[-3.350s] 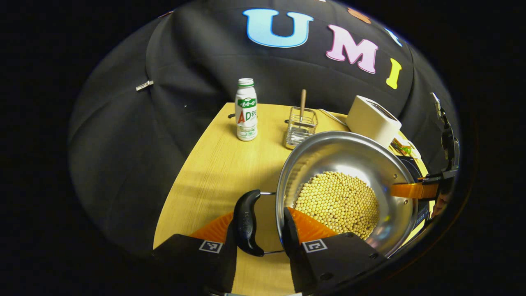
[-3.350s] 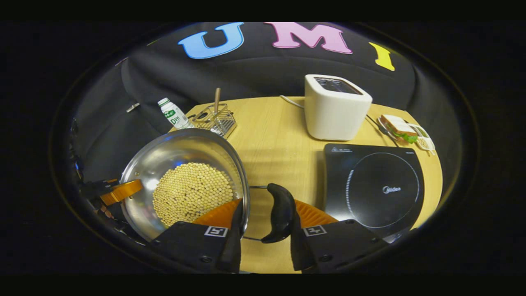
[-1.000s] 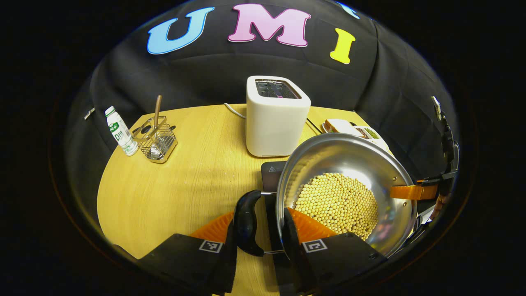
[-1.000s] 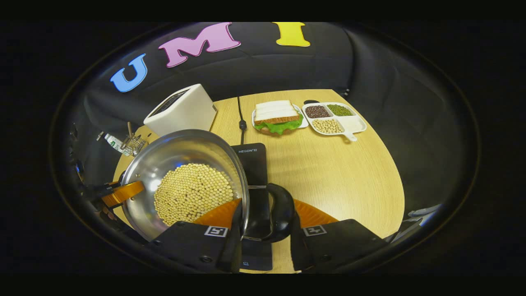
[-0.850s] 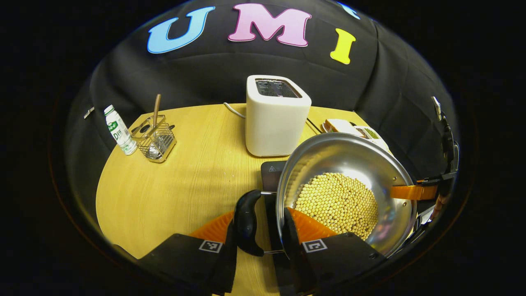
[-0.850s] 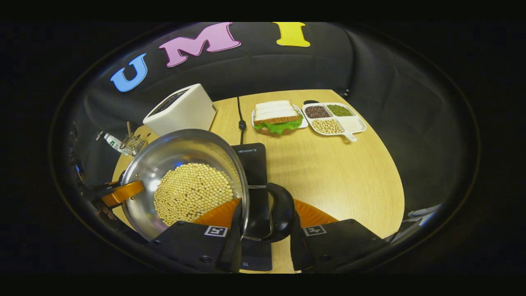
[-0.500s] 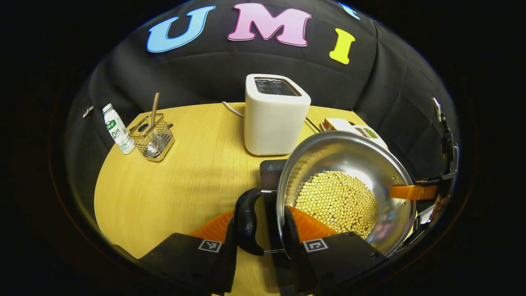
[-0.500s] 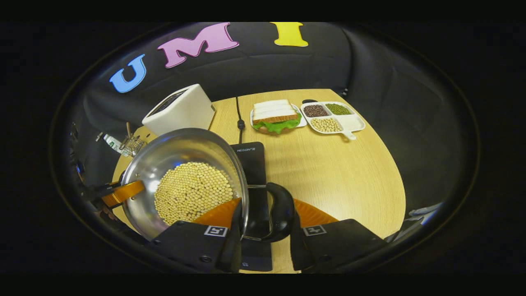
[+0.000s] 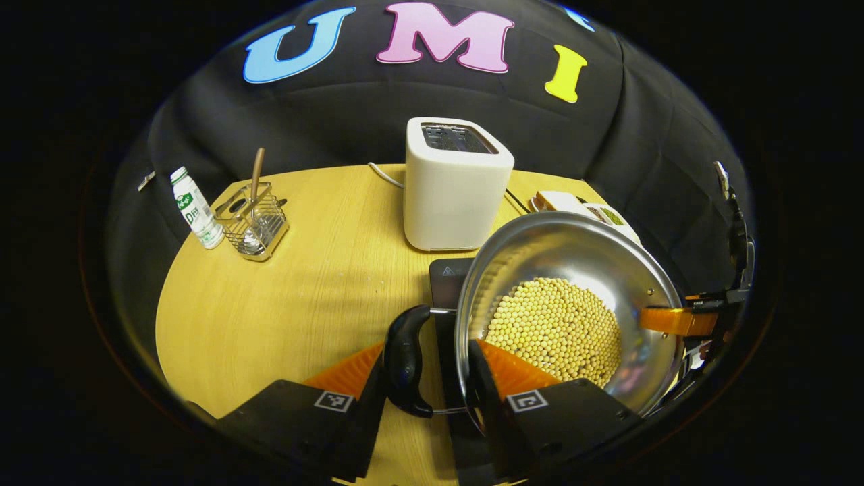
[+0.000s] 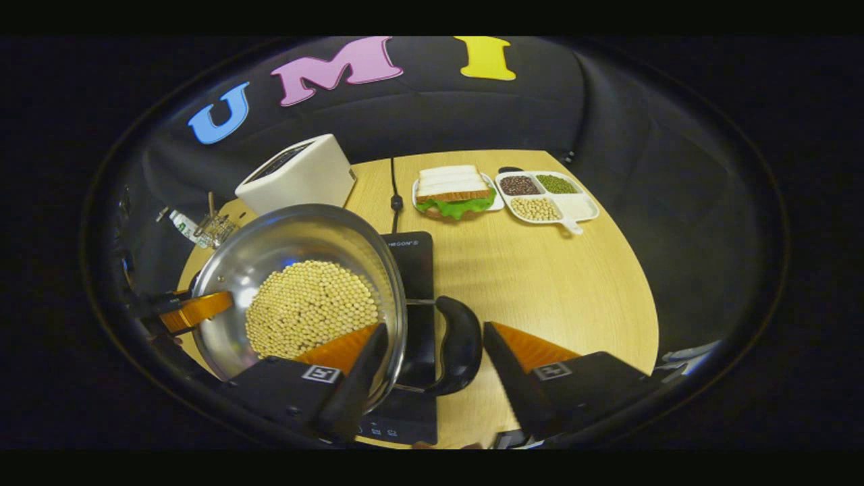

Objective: First push the handle of the pot to place it horizontally, then grasp the pot with both hands and set it on the induction cooktop.

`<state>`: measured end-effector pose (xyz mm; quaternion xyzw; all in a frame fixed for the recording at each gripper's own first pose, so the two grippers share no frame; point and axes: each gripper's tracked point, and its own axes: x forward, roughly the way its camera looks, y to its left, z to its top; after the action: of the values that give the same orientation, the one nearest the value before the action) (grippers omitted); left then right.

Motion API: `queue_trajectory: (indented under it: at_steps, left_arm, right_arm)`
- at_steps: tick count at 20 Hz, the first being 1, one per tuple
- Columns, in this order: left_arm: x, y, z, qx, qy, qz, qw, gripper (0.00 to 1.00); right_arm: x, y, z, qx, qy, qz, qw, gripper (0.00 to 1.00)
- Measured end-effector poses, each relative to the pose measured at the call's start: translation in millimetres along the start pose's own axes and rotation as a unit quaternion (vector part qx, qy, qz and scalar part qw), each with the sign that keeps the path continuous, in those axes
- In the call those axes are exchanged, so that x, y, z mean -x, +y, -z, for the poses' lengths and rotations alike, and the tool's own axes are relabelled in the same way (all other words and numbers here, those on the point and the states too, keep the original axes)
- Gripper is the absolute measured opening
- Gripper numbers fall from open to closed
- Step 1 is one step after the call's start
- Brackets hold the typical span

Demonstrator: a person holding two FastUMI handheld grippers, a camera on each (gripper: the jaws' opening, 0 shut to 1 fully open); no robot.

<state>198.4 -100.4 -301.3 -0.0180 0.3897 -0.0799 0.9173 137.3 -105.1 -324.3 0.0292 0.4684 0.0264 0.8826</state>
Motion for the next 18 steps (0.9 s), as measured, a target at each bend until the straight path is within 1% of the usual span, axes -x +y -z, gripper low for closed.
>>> queue_trajectory:
  at_steps: [1, 2, 4, 6, 7, 8, 11, 13, 15, 18]
  left_arm:
    - [5, 0, -1, -0.002, -0.006, -0.005, 1.000, 0.83]
    - [8, -2, -1, -0.001, -0.010, -0.002, 1.000, 0.99]
    - [12, 0, 1, 0.005, -0.013, -0.003, 1.000, 0.95]
    - [18, 10, 1, 0.008, -0.016, -0.016, 1.000, 0.96]
    - [22, 13, -1, 0.008, -0.019, -0.021, 1.000, 0.96]
    - [28, 15, -2, 0.008, -0.024, -0.023, 0.999, 0.96]
    - [47, 15, -10, 0.005, -0.042, -0.026, 0.999, 0.98]
    - [62, 15, -18, 0.002, -0.058, -0.028, 0.998, 0.97]
    - [80, 11, -27, 0.003, -0.075, -0.020, 0.997, 0.97]
    - [111, 6, -40, 0.019, -0.104, -0.003, 0.994, 0.97]
  right_arm:
    - [4, -1, 0, 0.003, -0.006, 0.003, 1.000, 0.91]
    - [5, -1, -3, 0.000, -0.013, 0.005, 1.000, 1.00]
    - [11, -1, -8, -0.011, -0.024, 0.008, 1.000, 1.00]
    - [17, -2, -13, -0.025, -0.033, 0.012, 0.999, 1.00]
    - [23, -2, -15, -0.029, -0.040, 0.012, 0.999, 0.95]
    - [30, 0, -18, -0.033, -0.049, 0.012, 0.998, 0.99]
    - [52, 4, -25, -0.034, -0.076, 0.011, 0.996, 0.99]
    - [68, 6, -28, -0.031, -0.092, 0.012, 0.995, 0.99]
    - [85, 7, -34, -0.025, -0.113, 0.014, 0.993, 1.00]
    - [113, 13, -47, -0.019, -0.143, 0.008, 0.990, 1.00]
